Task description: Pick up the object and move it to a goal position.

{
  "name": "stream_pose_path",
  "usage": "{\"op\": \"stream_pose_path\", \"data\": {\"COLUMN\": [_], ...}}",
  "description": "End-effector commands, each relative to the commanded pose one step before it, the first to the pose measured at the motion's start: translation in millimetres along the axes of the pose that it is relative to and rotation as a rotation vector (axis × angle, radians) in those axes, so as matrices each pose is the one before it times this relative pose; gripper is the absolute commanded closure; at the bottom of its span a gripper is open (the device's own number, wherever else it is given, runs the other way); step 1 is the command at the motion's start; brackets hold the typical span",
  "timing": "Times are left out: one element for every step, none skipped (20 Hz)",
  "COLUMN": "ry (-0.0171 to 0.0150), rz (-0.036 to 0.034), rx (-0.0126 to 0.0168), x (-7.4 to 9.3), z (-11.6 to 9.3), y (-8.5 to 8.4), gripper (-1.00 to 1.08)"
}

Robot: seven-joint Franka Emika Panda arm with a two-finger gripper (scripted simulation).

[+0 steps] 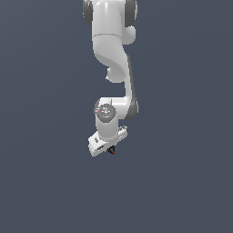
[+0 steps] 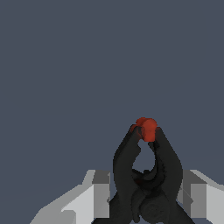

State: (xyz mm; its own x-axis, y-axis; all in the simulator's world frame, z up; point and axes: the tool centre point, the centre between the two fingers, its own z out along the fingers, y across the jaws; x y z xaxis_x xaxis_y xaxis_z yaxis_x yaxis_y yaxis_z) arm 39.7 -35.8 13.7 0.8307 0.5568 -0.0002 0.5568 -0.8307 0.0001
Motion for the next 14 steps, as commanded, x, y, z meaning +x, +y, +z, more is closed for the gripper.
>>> {"op": "stream_pose_path", "data": {"ry": [0.00019,0.0,0.0,0.0,0.0,0.0,0.0,0.0,0.0,0.0,0.0,0.0,-0.00041,0.0], "rz": [-0.00037,0.0,0.0,0.0,0.0,0.0,0.0,0.0,0.0,0.0,0.0,0.0,0.00009,0.0], "rx": [0.00004,0.0,0.0,0.0,0.0,0.0,0.0,0.0,0.0,0.0,0.0,0.0,-0.00025,0.0], "x": [0.22,-0.09,-0.08,-0.24,-0.4,-0.57,-0.73,-0.89,-1.06,-1.22,-1.39,-1.56,-1.75,-1.89], "z": [0.1,-0.17,-0.19,-0.58,-0.96,-1.35,-1.74,-2.14,-2.53,-2.93,-3.33,-3.74,-4.03,-4.56], "y": [-0.2,-0.02,-0.05,-0.16,-0.26,-0.37,-0.47,-0.58,-0.68,-0.79,-0.9,-1.0,-1.07,-1.22], "gripper": [1.08,1.08,1.08,1.08,1.08,1.08,1.08,1.08,1.08,1.08,1.08,1.08,1.08,1.08]}}
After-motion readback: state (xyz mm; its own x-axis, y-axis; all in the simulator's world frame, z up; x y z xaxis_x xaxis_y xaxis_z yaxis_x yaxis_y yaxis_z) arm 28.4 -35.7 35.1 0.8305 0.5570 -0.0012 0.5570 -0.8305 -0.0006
